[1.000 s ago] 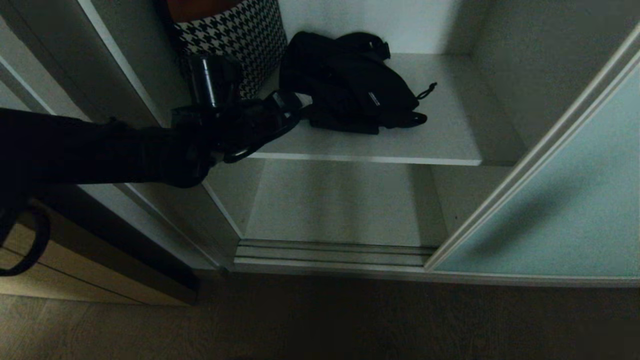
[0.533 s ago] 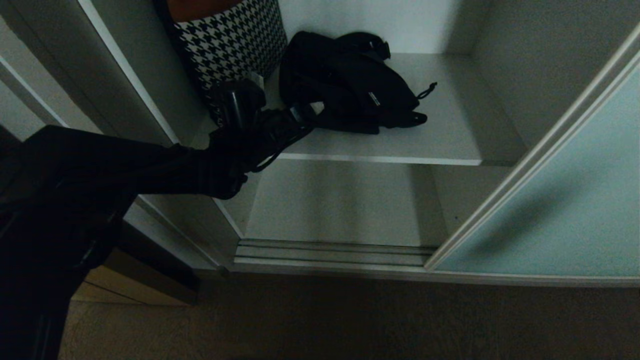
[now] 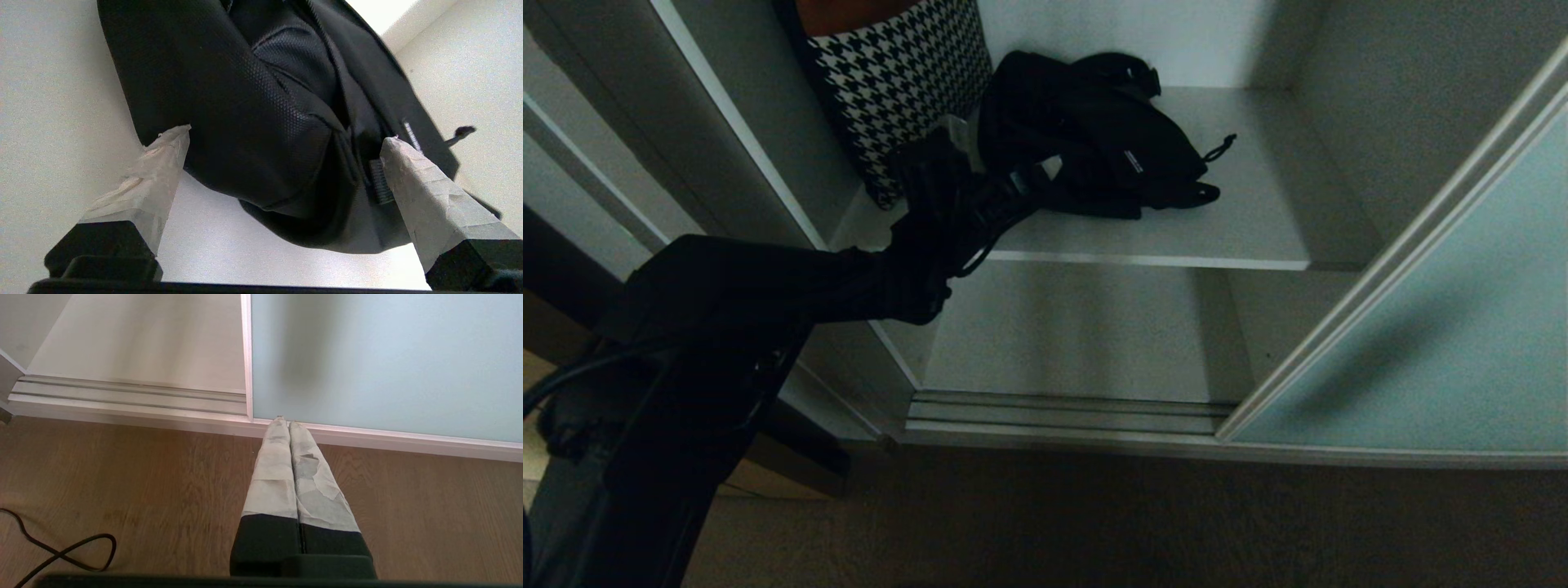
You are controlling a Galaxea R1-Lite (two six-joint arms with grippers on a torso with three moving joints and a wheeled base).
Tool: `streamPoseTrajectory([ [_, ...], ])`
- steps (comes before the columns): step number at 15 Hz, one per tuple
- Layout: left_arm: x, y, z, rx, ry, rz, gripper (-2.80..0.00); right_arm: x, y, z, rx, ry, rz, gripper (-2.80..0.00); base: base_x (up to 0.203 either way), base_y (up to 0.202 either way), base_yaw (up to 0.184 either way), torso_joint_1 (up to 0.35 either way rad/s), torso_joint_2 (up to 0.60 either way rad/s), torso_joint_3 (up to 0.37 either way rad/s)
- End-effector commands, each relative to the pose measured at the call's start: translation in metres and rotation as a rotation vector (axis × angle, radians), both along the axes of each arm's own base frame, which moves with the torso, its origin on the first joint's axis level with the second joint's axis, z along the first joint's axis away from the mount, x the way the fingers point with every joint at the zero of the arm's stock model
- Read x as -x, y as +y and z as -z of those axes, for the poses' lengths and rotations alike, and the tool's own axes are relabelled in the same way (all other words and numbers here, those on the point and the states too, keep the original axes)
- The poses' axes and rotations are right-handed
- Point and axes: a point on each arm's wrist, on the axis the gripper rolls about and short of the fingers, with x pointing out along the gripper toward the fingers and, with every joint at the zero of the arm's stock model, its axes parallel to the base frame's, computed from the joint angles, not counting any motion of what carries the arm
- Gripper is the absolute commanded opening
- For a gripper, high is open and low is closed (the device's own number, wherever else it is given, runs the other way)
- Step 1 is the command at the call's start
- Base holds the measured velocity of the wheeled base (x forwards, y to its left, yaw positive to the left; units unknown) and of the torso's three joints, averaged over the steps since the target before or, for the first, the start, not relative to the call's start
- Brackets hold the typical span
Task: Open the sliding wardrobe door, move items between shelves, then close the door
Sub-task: Place the bag on the lower shelf
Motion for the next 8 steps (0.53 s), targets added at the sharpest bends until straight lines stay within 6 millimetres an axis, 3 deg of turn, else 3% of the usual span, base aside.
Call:
streamPoseTrajectory([
  [1, -0.005, -0.0013, 0.0084, -0.005, 0.009, 0.002, 0.0, 0.0, 0.0, 0.0, 0.0, 0.0, 0.0, -2.8, 0.0, 0.0, 0.0, 0.0, 0.0, 0.0],
  [7, -0.0059, -0.0011, 0.0072, 0.001, -0.051, 0.008, 0.0, 0.0, 0.0, 0.0, 0.0, 0.0, 0.0, -2.8, 0.0, 0.0, 0.0, 0.0, 0.0, 0.0],
  [8, -0.0057, -0.0004, 0.0062, 0.002, -0.053, 0.005, -2.8, 0.0, 0.0, 0.0, 0.0, -0.001, 0.0, -2.8, 0.0, 0.0, 0.0, 0.0, 0.0, 0.0],
])
